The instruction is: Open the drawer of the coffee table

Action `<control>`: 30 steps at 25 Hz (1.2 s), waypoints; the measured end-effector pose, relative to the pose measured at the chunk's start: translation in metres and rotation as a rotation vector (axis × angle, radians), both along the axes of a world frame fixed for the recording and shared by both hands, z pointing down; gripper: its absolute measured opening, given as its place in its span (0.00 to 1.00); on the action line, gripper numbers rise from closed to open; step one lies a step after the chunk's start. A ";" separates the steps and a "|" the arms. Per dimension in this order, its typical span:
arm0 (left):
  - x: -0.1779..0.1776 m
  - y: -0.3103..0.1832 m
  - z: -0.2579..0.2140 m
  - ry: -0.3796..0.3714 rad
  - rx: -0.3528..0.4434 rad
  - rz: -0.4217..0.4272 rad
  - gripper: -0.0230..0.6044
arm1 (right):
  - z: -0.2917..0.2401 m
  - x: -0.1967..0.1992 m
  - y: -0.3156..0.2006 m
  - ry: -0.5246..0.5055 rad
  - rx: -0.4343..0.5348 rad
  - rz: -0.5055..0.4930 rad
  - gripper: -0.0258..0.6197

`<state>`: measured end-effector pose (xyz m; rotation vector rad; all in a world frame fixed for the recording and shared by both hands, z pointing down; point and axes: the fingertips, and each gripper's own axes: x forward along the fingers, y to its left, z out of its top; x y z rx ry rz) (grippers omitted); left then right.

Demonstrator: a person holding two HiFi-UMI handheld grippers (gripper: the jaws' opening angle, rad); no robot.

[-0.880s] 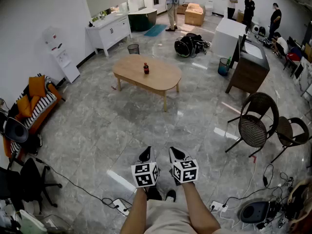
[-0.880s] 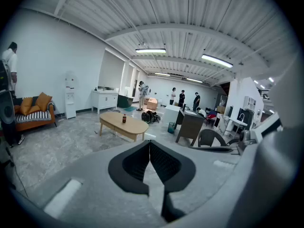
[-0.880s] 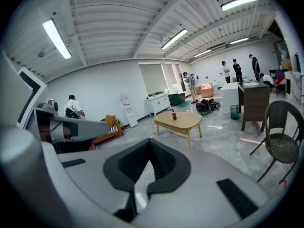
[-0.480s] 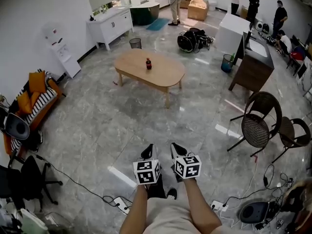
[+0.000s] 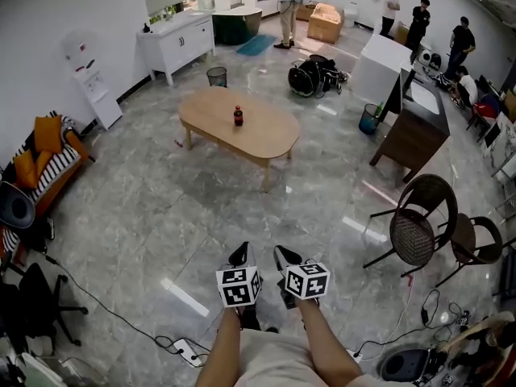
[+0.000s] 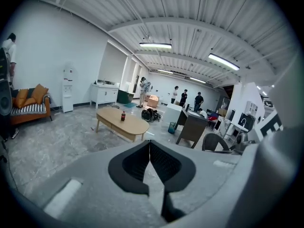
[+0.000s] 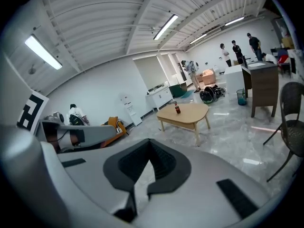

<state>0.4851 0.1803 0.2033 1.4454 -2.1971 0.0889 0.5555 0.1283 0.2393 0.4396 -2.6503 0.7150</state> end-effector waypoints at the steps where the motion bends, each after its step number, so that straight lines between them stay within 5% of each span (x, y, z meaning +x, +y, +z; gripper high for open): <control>1: -0.007 -0.009 -0.002 0.004 0.004 0.001 0.05 | -0.002 -0.006 -0.007 0.003 0.001 -0.002 0.06; 20: -0.167 -0.126 -0.006 0.059 0.008 0.032 0.05 | -0.013 -0.158 -0.117 -0.011 -0.045 0.040 0.06; 30: -0.233 -0.140 0.001 0.071 0.023 0.053 0.05 | -0.003 -0.224 -0.129 0.023 -0.008 0.015 0.06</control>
